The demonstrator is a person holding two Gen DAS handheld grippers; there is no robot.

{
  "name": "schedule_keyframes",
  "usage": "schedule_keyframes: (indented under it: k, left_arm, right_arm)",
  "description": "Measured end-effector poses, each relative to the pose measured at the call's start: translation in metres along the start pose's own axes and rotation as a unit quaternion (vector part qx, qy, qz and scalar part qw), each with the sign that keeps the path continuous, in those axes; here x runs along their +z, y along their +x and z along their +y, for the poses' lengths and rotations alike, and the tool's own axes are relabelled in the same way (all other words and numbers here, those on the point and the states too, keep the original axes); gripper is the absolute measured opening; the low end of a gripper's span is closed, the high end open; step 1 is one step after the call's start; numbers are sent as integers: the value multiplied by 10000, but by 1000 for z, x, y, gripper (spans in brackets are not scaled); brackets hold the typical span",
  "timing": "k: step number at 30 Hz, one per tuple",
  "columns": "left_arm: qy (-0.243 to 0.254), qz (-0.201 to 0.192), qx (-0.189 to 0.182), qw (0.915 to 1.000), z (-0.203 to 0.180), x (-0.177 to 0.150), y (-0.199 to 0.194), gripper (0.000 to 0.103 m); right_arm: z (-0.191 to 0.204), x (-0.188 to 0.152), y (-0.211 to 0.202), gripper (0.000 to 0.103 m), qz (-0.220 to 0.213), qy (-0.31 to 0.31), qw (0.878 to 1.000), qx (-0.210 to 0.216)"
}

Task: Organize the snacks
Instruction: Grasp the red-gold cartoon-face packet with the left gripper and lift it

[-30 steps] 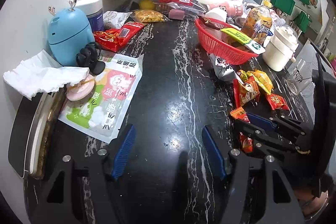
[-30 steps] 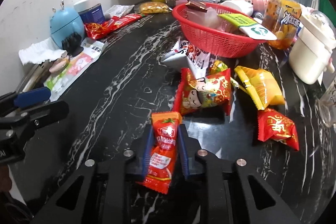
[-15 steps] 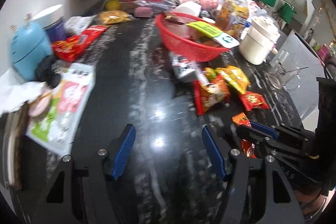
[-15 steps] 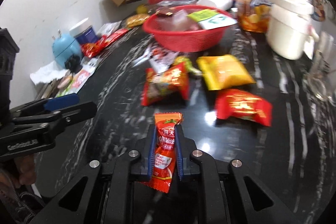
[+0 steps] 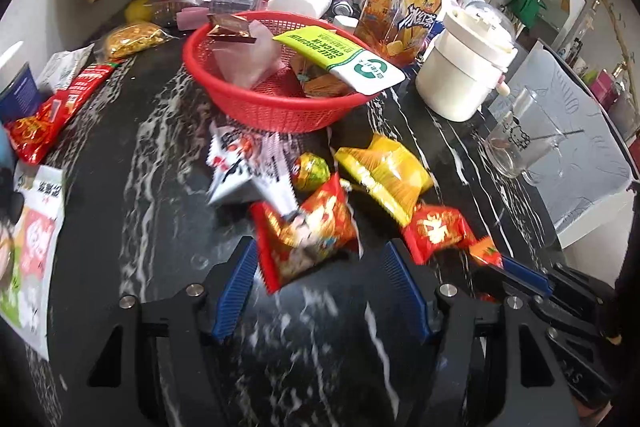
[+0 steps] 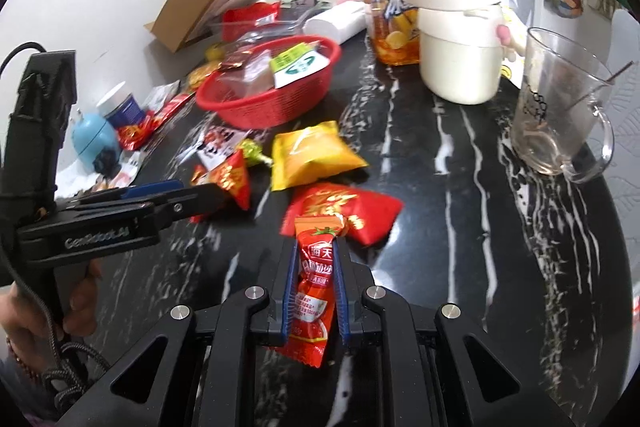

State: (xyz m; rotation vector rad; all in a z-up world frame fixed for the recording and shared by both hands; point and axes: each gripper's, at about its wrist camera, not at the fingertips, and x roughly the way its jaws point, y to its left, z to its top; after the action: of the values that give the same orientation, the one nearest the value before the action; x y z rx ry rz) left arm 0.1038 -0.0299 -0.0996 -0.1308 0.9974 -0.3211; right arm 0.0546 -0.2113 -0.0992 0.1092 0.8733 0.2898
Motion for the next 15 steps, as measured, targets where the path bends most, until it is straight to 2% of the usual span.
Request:
schedule_keyframes:
  k: [7,12,15]
  left_arm:
    - [-291,102,196,9993,0,15,22,65]
    - [-337,310,308,9985,-1,16,37,65]
    - [-259,270,407,9985,-3,16,38,65]
  right_arm:
    - [-11,5,5,17,20,49,9999,95]
    - [-15,6,8,17,34,74,9999,122]
    - [-17,6,9,17,49,91,9999,132]
